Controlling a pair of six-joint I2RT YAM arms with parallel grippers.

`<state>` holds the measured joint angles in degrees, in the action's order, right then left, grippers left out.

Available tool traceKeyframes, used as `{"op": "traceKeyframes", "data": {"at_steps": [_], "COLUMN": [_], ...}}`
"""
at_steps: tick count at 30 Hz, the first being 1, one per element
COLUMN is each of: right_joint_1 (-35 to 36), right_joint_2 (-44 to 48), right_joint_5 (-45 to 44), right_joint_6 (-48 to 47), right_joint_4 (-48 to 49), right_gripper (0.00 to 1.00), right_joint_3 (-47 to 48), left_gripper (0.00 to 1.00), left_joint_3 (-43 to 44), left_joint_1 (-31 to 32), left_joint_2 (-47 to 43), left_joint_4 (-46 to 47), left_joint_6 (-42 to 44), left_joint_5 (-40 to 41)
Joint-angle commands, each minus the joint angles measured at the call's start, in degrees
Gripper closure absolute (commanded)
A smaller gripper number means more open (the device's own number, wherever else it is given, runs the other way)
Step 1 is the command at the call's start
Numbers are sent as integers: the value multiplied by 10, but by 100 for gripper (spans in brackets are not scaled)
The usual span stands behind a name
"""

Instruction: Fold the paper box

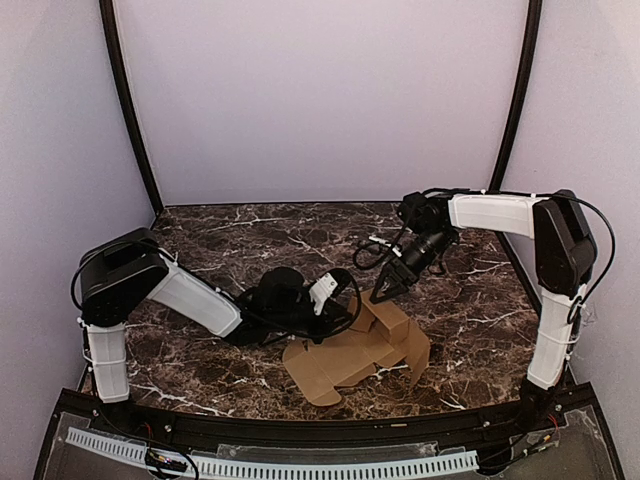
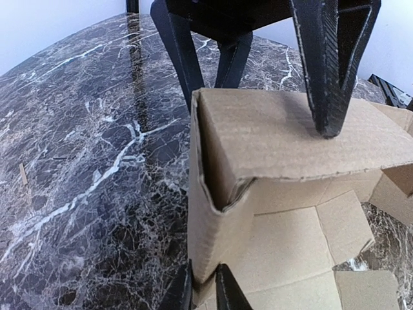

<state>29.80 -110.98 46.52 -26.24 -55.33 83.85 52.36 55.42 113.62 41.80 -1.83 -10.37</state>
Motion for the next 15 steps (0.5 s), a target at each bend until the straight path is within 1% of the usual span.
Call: {"op": "traceKeyframes", "data": {"at_steps": [1, 10, 15], "right_joint_1": [2, 11, 12], "right_joint_2": [15, 10, 9], "right_joint_5": [13, 11, 28], "right_joint_6": [16, 13, 9], "right_joint_4": [7, 6, 2], "right_gripper": [37, 38, 38], "right_joint_3": [-4, -6, -6], "left_gripper": [88, 88, 91], "left_joint_3": [-2, 15, 16], "left_joint_1": [7, 9, 9], "left_joint_2": [11, 47, 58], "left_joint_4": [62, 101, 123], "left_joint_6": [6, 13, 15], "left_joint_5": [32, 43, 50]}}
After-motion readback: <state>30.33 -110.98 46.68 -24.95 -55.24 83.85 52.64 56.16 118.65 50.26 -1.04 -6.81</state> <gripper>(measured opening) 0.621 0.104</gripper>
